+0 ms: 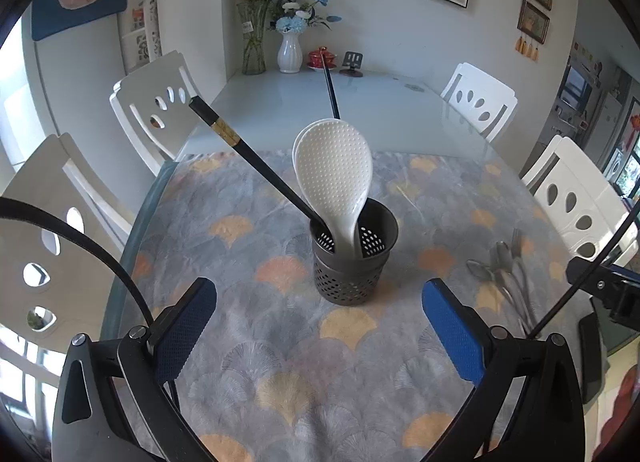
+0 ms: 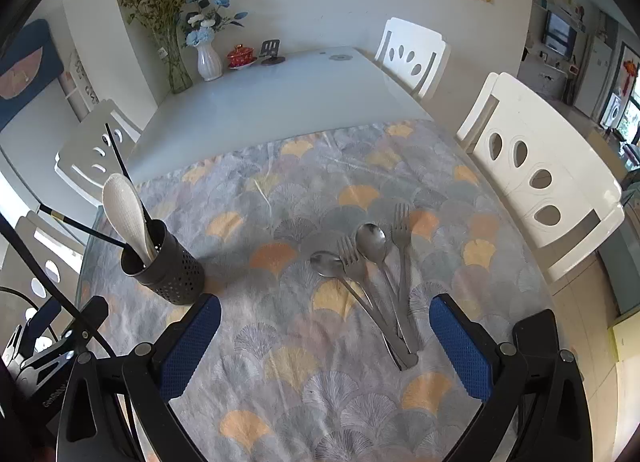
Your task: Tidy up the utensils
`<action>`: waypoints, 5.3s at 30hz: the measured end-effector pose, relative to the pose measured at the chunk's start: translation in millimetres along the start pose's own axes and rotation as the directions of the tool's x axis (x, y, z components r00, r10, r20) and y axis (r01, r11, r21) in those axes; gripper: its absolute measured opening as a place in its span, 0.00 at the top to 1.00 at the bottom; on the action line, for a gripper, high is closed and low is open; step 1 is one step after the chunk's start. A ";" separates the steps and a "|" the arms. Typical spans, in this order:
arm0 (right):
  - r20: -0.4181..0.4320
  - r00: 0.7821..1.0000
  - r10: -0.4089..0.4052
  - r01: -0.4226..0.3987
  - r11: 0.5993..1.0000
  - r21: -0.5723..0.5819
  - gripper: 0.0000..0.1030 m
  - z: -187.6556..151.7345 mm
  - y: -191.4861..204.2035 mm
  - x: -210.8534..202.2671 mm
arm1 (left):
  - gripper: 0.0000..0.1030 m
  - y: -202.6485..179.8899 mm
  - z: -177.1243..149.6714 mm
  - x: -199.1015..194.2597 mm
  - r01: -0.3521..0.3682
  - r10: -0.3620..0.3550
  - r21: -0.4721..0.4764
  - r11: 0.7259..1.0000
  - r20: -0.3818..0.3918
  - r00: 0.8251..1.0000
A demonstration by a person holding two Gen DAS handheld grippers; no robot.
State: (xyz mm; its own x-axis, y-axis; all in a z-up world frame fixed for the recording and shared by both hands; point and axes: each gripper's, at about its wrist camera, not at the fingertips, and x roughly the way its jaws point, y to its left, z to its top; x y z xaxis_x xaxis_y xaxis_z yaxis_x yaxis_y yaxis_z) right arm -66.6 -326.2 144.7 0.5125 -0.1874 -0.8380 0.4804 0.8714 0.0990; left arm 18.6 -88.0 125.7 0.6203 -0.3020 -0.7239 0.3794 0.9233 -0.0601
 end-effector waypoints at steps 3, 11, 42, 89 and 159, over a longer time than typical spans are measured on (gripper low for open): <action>-0.011 1.000 0.003 -0.003 1.000 0.006 0.00 -0.9 -2.3 4.0 | 0.01 -0.4 -6.5 8.1 0.020 -0.021 0.013 1.000 0.050 0.999; -0.030 0.999 -0.016 0.017 0.999 0.039 0.00 2.7 -14.7 15.2 | 0.01 3.8 -16.0 68.2 0.119 -0.118 0.018 0.993 -0.050 0.992; -0.165 0.976 -0.140 0.136 0.990 -0.036 0.00 0.9 -19.0 78.2 | 0.32 -16.9 -25.9 106.6 0.107 -0.168 0.519 0.848 0.072 0.983; -0.289 0.954 -0.085 0.111 0.991 0.075 0.72 76.8 -96.1 207.2 | 0.31 -23.4 -26.8 111.9 0.082 -0.139 0.469 0.880 0.088 0.986; -0.456 0.820 0.347 -0.517 0.791 -0.327 0.44 126.5 47.8 204.8 | 0.30 -27.9 -28.7 110.4 0.054 -0.119 0.485 0.873 0.104 0.987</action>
State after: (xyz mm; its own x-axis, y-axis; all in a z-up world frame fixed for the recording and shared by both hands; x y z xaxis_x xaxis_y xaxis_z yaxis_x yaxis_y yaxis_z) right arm 151.4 -380.2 45.7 0.2626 0.3551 -0.8972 -0.1174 0.9347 0.3356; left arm 56.8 -140.2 27.6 0.6391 -0.4326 -0.6359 0.6975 0.6745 0.2420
